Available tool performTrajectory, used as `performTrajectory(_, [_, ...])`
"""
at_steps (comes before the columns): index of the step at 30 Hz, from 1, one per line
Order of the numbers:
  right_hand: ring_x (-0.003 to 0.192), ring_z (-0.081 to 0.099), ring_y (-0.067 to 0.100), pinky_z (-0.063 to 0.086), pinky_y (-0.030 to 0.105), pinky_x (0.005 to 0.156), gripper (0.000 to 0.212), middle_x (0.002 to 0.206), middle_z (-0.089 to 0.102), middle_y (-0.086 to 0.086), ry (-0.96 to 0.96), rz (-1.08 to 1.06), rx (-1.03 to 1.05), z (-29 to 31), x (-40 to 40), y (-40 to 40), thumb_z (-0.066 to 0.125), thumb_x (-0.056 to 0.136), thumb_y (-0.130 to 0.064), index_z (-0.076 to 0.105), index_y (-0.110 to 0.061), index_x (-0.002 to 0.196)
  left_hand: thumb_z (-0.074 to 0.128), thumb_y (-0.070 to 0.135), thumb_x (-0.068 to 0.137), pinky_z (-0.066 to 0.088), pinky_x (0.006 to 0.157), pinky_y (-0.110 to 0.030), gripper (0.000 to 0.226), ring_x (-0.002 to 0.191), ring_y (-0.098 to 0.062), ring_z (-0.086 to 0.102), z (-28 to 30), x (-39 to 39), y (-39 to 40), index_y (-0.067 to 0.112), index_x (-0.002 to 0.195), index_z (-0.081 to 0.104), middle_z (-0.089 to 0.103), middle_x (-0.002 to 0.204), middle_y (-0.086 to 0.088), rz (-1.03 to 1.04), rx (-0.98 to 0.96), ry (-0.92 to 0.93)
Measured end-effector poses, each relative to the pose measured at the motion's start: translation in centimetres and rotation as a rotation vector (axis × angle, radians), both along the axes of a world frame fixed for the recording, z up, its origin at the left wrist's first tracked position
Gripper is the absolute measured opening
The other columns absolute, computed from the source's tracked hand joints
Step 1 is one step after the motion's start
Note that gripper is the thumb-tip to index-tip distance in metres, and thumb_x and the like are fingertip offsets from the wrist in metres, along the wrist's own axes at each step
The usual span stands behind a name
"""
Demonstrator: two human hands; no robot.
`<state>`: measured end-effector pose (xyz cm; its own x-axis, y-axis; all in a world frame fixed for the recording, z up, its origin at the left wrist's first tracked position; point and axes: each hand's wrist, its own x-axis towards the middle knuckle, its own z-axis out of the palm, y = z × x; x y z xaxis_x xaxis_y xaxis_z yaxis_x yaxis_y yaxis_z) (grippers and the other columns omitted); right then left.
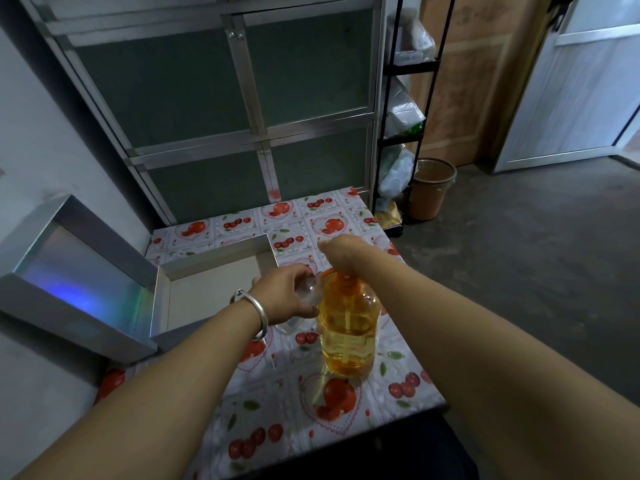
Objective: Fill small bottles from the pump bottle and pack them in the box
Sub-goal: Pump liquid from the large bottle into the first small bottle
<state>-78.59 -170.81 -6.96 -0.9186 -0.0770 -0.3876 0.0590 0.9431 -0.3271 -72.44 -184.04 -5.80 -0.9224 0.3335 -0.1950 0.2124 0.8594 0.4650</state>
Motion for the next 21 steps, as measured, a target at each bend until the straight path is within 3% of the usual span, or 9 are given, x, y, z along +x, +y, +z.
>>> performTrajectory(4, [0.114,0.049,0.033,0.031,0.057,0.108,0.041,0.124,0.052,0.012,0.043,-0.086,-0.010,-0.2,0.1,-0.1,0.038,0.093,-0.012,0.046,-0.013,0.133,0.078,0.029,0.068,0.047,0.093,-0.043,0.047,0.097,-0.020,0.057,-0.1,-0.3,0.2,0.018,0.108,0.057,0.056,0.096,0.004,0.004,0.006,-0.010])
performTrajectory(7, [0.113,0.050,0.030,0.023,0.055,0.111,0.033,0.122,0.054,0.010,0.099,-0.154,-0.017,-0.3,0.6,0.1,0.039,0.093,-0.015,0.052,-0.014,0.124,0.078,0.030,0.067,0.048,0.090,-0.044,0.040,0.092,-0.020,0.056,-0.3,-0.2,0.2,0.022,0.099,0.056,0.057,0.092,0.005,-0.001,-0.015,-0.002])
performTrajectory(13, [0.129,0.039,0.037,0.031,0.057,0.108,0.054,0.143,0.038,0.016,-0.027,0.005,0.011,0.3,0.1,-0.2,0.038,0.096,-0.010,0.024,-0.017,0.147,0.077,0.028,0.068,0.048,0.092,-0.043,0.044,0.096,-0.020,0.056,-0.1,-0.1,0.1,0.020,0.105,0.056,0.058,0.098,0.002,0.012,0.021,-0.009])
performTrajectory(15, [0.117,0.048,0.034,0.033,0.057,0.107,0.048,0.121,0.050,0.014,0.009,-0.007,0.025,0.1,0.0,-0.1,0.040,0.094,-0.009,0.035,-0.014,0.142,0.078,0.027,0.068,0.048,0.090,-0.040,0.045,0.096,-0.019,0.056,0.0,-0.3,0.2,0.019,0.107,0.056,0.057,0.097,0.003,0.013,0.034,-0.008])
performTrajectory(17, [0.097,0.051,0.028,0.034,0.053,0.105,0.032,0.093,0.050,0.007,0.050,-0.085,0.019,-0.1,0.3,0.0,0.041,0.092,-0.012,0.052,-0.010,0.122,0.078,0.028,0.068,0.049,0.088,-0.040,0.044,0.093,-0.019,0.056,-0.2,-0.4,0.3,0.019,0.105,0.057,0.057,0.095,0.003,-0.005,0.017,-0.011])
performTrajectory(18, [0.091,0.049,0.026,0.033,0.052,0.106,0.026,0.090,0.050,0.006,0.070,-0.125,0.012,-0.4,0.3,0.0,0.041,0.092,-0.014,0.055,-0.010,0.114,0.078,0.028,0.067,0.049,0.088,-0.041,0.044,0.092,-0.020,0.057,-0.2,-0.4,0.3,0.019,0.104,0.057,0.058,0.095,0.003,-0.009,0.009,-0.011])
performTrajectory(21, [0.101,0.053,0.028,0.034,0.051,0.105,0.032,0.112,0.057,0.010,0.074,-0.137,-0.011,0.2,1.2,0.0,0.039,0.093,-0.016,0.055,-0.012,0.121,0.078,0.028,0.067,0.049,0.088,-0.041,0.044,0.093,-0.020,0.057,-0.4,-0.2,0.2,0.018,0.104,0.057,0.059,0.096,0.002,-0.007,0.001,-0.009])
